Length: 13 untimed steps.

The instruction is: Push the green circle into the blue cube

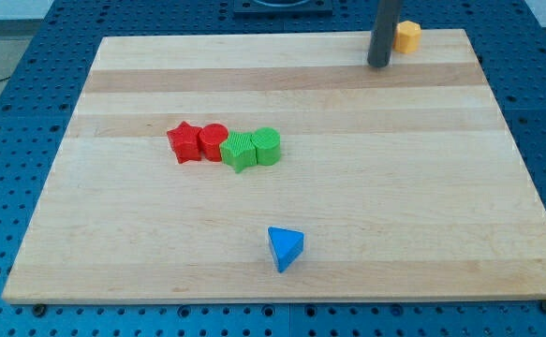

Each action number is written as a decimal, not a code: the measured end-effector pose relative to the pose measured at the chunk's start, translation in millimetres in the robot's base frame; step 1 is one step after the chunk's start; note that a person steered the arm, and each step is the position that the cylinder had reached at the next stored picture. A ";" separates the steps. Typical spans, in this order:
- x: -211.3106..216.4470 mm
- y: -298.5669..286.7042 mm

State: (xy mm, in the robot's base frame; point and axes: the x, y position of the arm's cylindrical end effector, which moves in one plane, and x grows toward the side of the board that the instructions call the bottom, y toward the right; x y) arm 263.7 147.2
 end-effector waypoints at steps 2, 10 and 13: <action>143.3 -48.2; 77.7 -39.4; 119.4 -0.7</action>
State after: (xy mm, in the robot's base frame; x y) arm 383.1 146.6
